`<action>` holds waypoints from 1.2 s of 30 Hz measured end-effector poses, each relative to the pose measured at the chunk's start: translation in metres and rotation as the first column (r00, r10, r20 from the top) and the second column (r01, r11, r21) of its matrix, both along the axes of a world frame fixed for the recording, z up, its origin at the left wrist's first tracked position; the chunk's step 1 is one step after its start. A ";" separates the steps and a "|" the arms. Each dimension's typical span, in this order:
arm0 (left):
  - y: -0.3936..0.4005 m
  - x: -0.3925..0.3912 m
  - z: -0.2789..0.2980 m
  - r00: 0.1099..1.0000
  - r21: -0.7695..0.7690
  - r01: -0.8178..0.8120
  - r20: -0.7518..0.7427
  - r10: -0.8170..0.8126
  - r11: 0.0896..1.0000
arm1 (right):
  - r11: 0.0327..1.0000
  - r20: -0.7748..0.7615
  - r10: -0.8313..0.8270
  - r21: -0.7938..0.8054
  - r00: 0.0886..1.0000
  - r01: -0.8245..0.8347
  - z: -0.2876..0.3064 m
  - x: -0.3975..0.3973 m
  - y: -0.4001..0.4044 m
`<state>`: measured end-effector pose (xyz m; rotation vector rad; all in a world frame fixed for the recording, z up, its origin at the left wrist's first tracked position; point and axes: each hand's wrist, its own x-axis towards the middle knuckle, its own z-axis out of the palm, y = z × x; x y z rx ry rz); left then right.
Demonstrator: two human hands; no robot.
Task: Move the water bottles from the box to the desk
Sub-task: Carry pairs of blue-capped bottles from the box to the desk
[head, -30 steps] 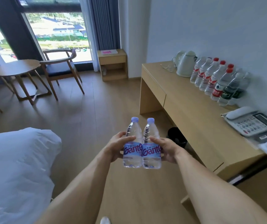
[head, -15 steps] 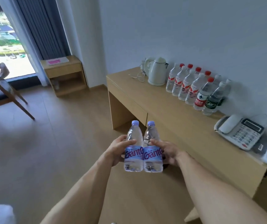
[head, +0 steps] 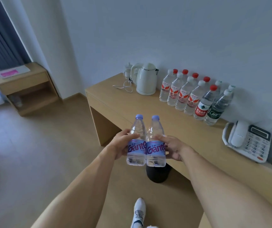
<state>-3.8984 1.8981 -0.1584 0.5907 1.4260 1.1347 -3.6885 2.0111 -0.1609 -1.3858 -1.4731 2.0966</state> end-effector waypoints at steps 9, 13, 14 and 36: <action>0.126 -0.069 0.008 0.995 0.006 0.073 -0.066 -0.073 0.997 | 0.999 -0.048 -0.034 0.001 0.998 0.034 0.001 -0.061 0.111; 0.182 -0.084 0.005 0.991 0.032 0.117 -0.073 -0.115 0.993 | 0.998 -0.041 -0.038 0.040 0.998 0.040 0.007 -0.073 0.161; 0.194 -0.084 0.005 0.989 0.043 0.130 -0.069 -0.127 0.991 | 0.997 -0.036 -0.056 0.048 0.998 0.057 0.008 -0.074 0.171; 0.367 -0.093 0.003 0.769 0.176 0.601 -0.392 -0.505 0.779 | 0.720 0.118 -0.600 0.512 0.791 0.469 0.007 -0.069 0.235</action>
